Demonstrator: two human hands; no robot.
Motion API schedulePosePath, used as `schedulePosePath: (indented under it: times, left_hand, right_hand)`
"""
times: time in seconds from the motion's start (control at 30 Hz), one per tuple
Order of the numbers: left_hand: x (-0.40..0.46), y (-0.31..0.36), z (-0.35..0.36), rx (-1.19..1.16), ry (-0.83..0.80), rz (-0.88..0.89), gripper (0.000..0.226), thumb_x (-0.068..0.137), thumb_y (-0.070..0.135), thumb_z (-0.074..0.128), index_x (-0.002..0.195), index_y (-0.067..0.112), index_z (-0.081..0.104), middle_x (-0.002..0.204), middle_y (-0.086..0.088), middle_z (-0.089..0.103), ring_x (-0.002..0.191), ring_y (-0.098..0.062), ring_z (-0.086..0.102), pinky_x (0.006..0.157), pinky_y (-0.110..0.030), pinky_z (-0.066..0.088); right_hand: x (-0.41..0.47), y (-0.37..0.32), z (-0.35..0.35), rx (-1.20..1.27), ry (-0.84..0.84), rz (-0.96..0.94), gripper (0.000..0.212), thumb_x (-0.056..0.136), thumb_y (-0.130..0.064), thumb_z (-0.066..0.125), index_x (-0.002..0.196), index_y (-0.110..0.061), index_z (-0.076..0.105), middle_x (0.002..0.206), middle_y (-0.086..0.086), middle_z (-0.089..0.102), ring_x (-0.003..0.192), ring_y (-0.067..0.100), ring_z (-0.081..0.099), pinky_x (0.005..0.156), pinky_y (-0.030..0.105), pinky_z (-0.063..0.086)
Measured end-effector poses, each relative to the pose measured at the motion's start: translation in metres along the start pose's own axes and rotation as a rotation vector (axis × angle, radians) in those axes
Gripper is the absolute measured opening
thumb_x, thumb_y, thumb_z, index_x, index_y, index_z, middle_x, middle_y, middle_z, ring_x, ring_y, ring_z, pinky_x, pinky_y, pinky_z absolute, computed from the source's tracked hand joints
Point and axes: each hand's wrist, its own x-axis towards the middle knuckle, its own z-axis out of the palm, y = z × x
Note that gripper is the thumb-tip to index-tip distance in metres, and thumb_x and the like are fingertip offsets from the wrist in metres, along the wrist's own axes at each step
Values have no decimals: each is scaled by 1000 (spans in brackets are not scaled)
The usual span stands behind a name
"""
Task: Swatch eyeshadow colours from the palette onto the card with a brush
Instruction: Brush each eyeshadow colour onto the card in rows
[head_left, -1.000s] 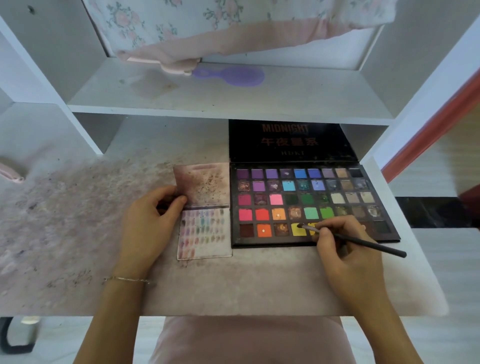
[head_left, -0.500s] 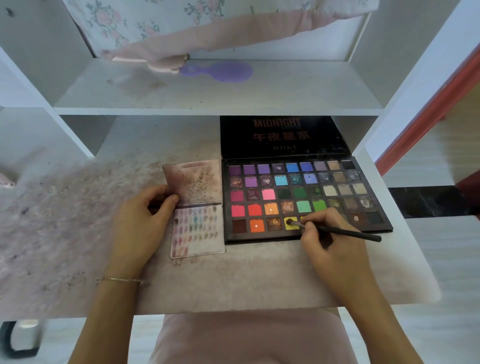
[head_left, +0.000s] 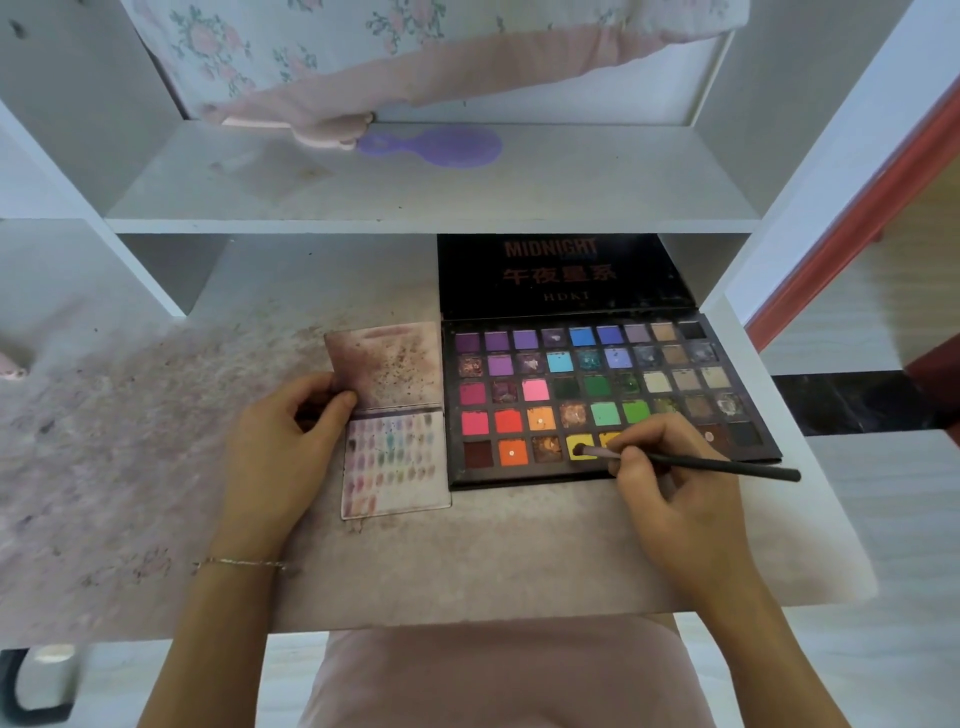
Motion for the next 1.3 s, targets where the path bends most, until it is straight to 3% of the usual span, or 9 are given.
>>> schedulePosePath:
  times: [0.17,0.33,0.43,0.53,0.6,0.7,0.93,1.2,1.3]
  left_hand:
    - [0,-1,0,7,4,14,14,85,13,60,96,16,68,79,8,62,73,3,54,63,-6,35]
    - [1,0,0,1,25,24,11,84,10,61,92,16,67,76,10,60,71,5,53,63,0,37]
    - [1,0,1,13,31,34,12,84,11,62,93,13,68,76,11,60,71,5,53,63,0,36]
    - [3,-2,1,17,22,34,13,84,13,61,95,14,69,79,10,62,72,3,54,63,-1,37]
    - [3,-3,1,16,24,36,13,84,14,61,95,15,69,79,11,62,72,2,55,64,-3,39]
    - [3,-3,1,21,28,43,14,85,15,61,96,15,69,80,12,61,73,-4,57,66,-7,41]
    - [2,-5,2,-9,35,40,14,84,14,61,96,14,69,81,10,63,75,-8,59,69,-13,44]
    - [2,-4,2,-14,28,30,12,85,15,60,94,16,68,77,15,61,73,2,57,65,-4,40]
    - [1,-4,2,-14,36,27,11,85,15,61,93,15,68,76,13,61,72,0,57,66,-9,42]
  right_hand:
    - [4,-8,9,191,-49,48,12,76,-12,54,77,-25,53,78,-2,60,68,16,59,61,19,50]
    - [3,-15,37,184,-161,35,12,77,-16,60,75,-27,57,79,-6,60,69,11,59,63,17,48]
    - [1,-20,54,211,-258,34,10,80,-19,54,79,-27,59,81,-6,61,74,15,61,67,25,51]
    - [-2,-26,68,262,-330,25,12,80,-17,52,80,-28,57,82,-12,65,74,6,64,66,17,51]
    - [-3,-27,75,218,-363,10,9,79,-19,54,80,-29,55,82,-10,65,74,8,64,68,24,52]
    - [-4,-28,78,139,-360,-7,9,77,-25,55,83,-32,54,82,-6,64,72,14,63,67,35,50]
    - [-4,-29,78,91,-378,-8,7,79,-24,56,82,-31,54,81,-3,63,71,16,62,65,36,49]
    - [-4,-31,77,70,-422,18,16,82,-10,61,75,-24,57,72,-1,63,70,16,60,65,35,48]
    - [-4,-31,77,70,-422,31,17,82,-11,61,76,-27,56,73,0,64,73,16,61,66,33,49]
